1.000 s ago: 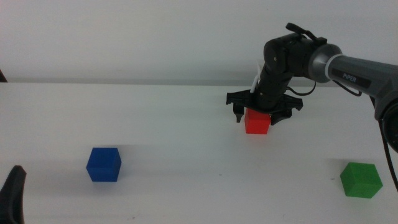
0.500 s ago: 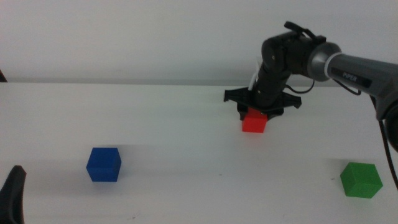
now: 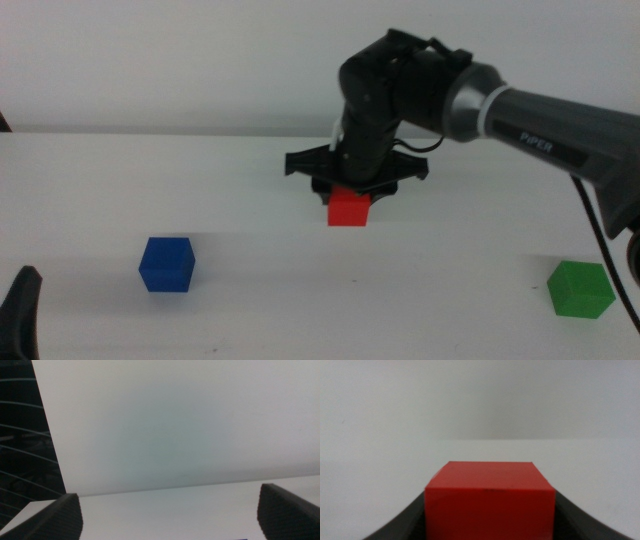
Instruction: Stack red cubes first, then green, then blue cubes in a specific spot.
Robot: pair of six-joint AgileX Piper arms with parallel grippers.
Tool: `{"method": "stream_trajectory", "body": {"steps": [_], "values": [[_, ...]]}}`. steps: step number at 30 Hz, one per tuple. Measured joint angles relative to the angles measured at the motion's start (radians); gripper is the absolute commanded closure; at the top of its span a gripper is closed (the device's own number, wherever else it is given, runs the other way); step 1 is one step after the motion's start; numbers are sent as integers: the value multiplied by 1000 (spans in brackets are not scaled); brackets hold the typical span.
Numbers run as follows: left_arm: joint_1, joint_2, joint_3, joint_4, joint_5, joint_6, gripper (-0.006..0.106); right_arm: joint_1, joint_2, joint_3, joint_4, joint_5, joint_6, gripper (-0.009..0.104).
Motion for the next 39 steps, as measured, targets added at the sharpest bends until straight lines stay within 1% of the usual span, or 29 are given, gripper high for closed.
{"method": "stream_trajectory", "body": {"steps": [5,12,18,21,25,31,39], "values": [[0,0,0,0,0,0,7,44,6,0,-6,17,11,83],[0,0,0,0,0,0,7,49,14,74,-21,38,28,83],[0,0,0,0,0,0,7,51,16,139,-24,-9,49,83],[0,0,0,0,0,0,7,51,16,139,-49,-23,66,83],[0,0,0,0,0,0,7,51,16,139,-62,-26,72,83],[0,0,0,0,0,0,7,51,16,139,-40,-14,74,83],[0,0,0,0,0,0,7,51,16,139,-38,18,79,83]]}}
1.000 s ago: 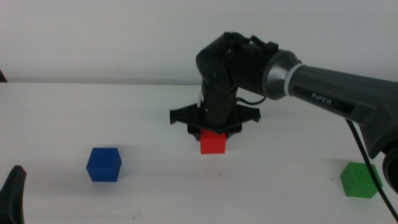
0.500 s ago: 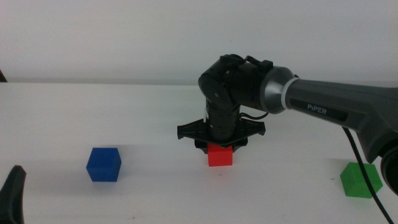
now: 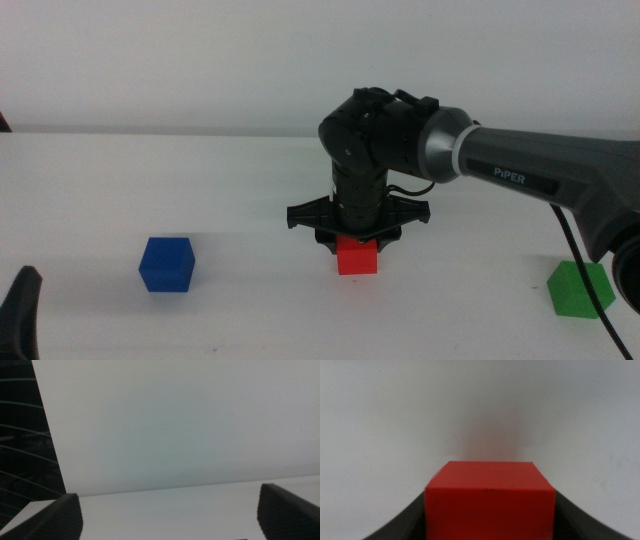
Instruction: Stack red cubes first, then green, then blue cubes in a specific spot.
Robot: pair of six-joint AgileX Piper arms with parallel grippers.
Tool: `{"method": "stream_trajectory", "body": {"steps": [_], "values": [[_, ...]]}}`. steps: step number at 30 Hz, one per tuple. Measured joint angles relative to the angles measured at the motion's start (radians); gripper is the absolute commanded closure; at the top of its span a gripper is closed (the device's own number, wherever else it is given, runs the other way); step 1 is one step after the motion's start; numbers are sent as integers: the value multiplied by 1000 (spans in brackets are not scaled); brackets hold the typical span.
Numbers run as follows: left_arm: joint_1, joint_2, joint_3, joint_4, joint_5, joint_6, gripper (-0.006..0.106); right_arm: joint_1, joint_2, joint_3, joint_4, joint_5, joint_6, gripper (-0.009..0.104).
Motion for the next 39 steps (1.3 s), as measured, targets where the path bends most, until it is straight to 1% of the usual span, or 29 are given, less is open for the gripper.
{"method": "stream_trajectory", "body": {"steps": [9,28,29,31,33,35,39], "values": [[0,0,0,0,0,0,7,0,2,0,-11,-2,20,83],[0,0,0,0,0,0,7,2,35,0,-7,-17,37,83],[0,0,0,0,0,0,7,2,35,0,-6,-17,37,73],[0,0,0,0,0,0,7,2,35,0,-2,-17,37,34],[0,0,0,0,0,0,7,2,42,0,10,-18,37,24],[0,0,0,0,0,0,7,2,46,1,18,-30,37,18],[0,0,0,0,0,0,7,2,-8,2,32,-54,20,17]]}}
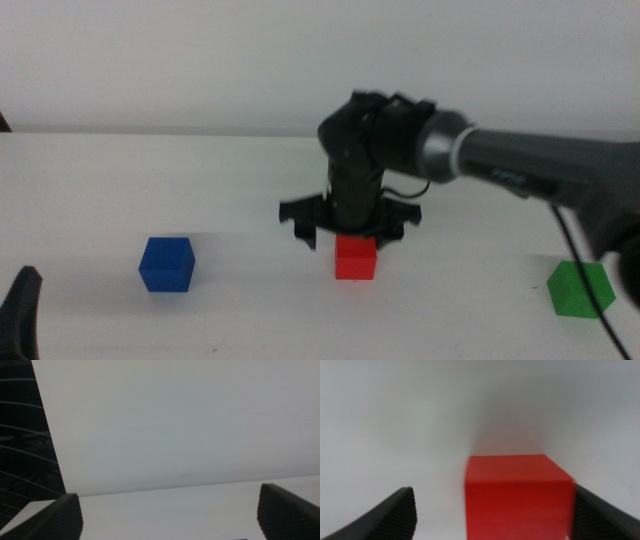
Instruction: Stack red cubes first, then green, then blue cubes in a specific spot.
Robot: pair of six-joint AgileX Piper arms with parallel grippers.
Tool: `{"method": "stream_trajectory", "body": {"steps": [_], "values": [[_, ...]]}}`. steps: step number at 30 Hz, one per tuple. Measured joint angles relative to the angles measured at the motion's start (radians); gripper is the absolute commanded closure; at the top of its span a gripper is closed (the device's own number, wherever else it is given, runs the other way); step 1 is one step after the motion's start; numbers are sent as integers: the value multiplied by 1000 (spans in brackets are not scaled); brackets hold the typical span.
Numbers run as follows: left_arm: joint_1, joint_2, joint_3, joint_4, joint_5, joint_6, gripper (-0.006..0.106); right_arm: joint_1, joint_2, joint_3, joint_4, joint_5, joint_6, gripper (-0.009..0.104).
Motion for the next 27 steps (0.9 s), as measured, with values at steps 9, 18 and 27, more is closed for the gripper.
{"method": "stream_trajectory", "body": {"steps": [9,18,27], "values": [[0,0,0,0,0,0,7,-55,-430,104,-49,73,-172,17],[0,0,0,0,0,0,7,-351,-870,651,-61,92,-208,17],[0,0,0,0,0,0,7,-701,-944,904,81,-12,-452,17]]}}
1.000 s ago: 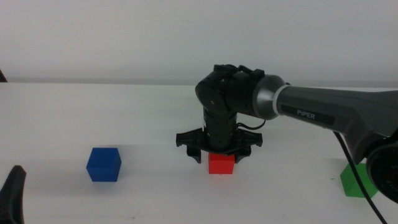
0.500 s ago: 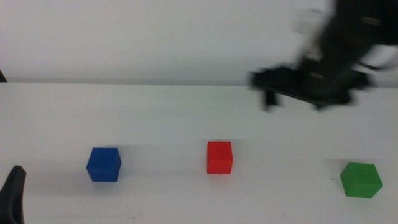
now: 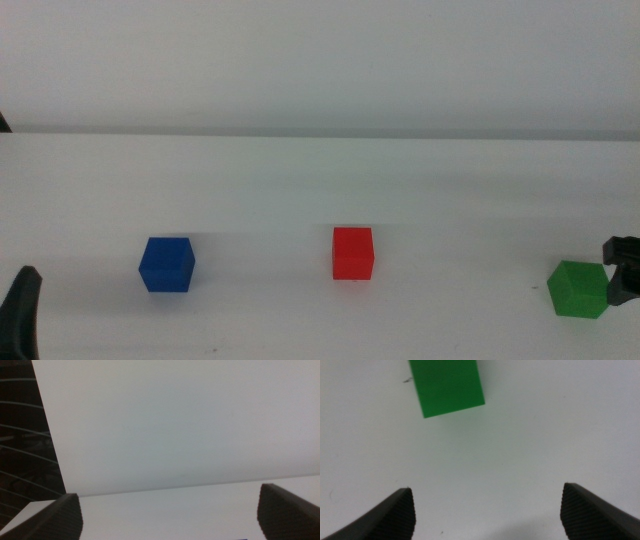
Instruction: Stack red cubes first, then green, then blue cubes in a specific spot.
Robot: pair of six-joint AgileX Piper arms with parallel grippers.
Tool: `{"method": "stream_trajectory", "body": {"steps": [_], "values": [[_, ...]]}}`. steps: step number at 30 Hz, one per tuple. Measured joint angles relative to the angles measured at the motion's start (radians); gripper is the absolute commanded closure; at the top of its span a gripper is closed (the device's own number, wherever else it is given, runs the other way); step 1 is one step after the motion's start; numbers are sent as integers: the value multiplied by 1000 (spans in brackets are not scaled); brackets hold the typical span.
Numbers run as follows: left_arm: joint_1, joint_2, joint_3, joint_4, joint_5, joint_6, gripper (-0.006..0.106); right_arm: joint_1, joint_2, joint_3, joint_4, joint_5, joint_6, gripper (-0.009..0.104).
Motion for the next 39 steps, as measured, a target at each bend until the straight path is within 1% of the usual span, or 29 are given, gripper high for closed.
{"method": "stream_trajectory", "body": {"steps": [1,3,6,12,19,26,32,39], "values": [[0,0,0,0,0,0,7,-31,17,0,23,-11,-42,17],[0,0,0,0,0,0,7,-69,52,-2,47,-33,-85,17],[0,0,0,0,0,0,7,-88,118,-26,75,-42,-136,17],[0,0,0,0,0,0,7,-89,266,-137,87,-46,-212,17],[0,0,0,0,0,0,7,-86,335,-188,106,-50,-291,17],[0,0,0,0,0,0,7,-45,393,-188,105,-56,-323,17],[0,0,0,2,0,0,7,-44,406,-188,63,-65,-313,17],[0,0,0,2,0,0,7,-43,414,-188,52,-90,-309,17]]}}
